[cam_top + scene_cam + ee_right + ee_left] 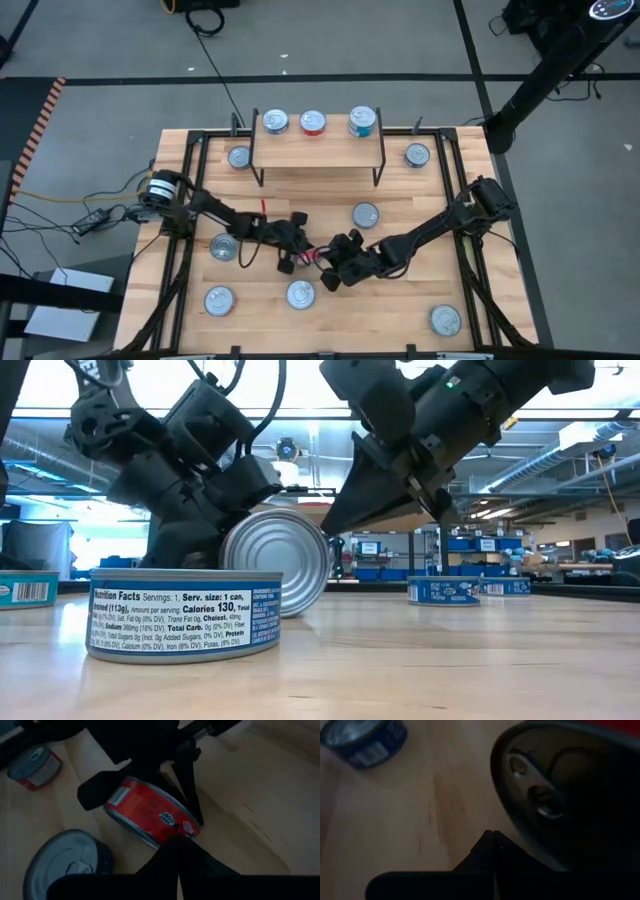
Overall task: Stack canned seafood by type on shelf
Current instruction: Stack the red tuna can on top of the red tuna can on the shelf
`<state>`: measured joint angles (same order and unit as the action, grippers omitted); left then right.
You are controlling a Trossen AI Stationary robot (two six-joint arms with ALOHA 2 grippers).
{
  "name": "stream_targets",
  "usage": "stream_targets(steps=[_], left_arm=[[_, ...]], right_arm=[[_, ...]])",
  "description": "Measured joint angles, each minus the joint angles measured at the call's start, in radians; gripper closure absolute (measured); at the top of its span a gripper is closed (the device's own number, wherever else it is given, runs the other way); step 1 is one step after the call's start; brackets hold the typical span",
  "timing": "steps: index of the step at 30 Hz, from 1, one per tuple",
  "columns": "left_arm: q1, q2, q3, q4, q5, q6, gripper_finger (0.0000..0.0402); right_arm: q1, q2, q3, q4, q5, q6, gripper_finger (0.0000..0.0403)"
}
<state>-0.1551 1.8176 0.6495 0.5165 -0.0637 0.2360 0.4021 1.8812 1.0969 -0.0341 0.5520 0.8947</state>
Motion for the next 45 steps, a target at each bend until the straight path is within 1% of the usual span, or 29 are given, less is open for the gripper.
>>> stream_targets(steps=[5, 8, 10, 12, 17, 23, 27, 30, 33, 36, 39, 45], left_arm=[[0.001, -0.057, -0.001, -0.110, -0.075, -0.007, 0.0401], [0.001, -0.082, -0.001, -0.153, -0.161, -0.007, 0.0401], [0.000, -0.102, -0.002, -0.181, -0.239, -0.013, 0.0401], [-0.004, -0.127, -0.002, -0.194, -0.286, -0.026, 0.0401], [-0.028, -0.222, -0.002, -0.282, -0.302, -0.038, 0.0401], [-0.093, -0.351, -0.002, -0.396, -0.318, -0.128, 0.0401], [-0.149, -0.416, -0.002, -0.478, -0.225, -0.196, 0.0401], [-0.187, -0.423, -0.002, -0.453, -0.217, -0.241, 0.0395], [-0.212, -0.420, -0.001, -0.379, -0.216, -0.245, 0.0376], [-0.227, -0.418, -0.001, -0.355, -0.213, -0.287, 0.0344], [-0.227, -0.418, -0.001, -0.349, -0.230, -0.344, 0.0303], [-0.227, -0.383, -0.001, -0.346, -0.251, -0.352, 0.0210]], right_arm=[[0.001, 0.000, 0.001, 0.003, 0.001, -0.028, 0.0394], [0.001, 0.000, 0.001, 0.008, 0.001, -0.078, 0.0394], [0.001, 0.000, 0.001, 0.007, 0.001, -0.121, 0.0393], [0.005, 0.000, 0.001, 0.008, 0.002, -0.157, 0.0390], [0.015, -0.001, 0.001, 0.008, 0.002, -0.197, 0.0371], [0.029, -0.002, 0.002, 0.002, 0.004, -0.199, 0.0353], [0.031, -0.002, 0.002, -0.006, 0.005, -0.199, 0.0346], [0.031, -0.002, 0.002, -0.008, 0.005, -0.199, 0.0341], [0.031, -0.002, 0.003, -0.012, 0.006, -0.199, 0.0338], [0.031, -0.002, 0.003, -0.012, 0.005, -0.199, 0.0335], [0.031, -0.002, 0.003, -0.012, 0.006, -0.199, 0.0335], [0.031, -0.003, 0.003, -0.011, 0.006, -0.199, 0.0336]])
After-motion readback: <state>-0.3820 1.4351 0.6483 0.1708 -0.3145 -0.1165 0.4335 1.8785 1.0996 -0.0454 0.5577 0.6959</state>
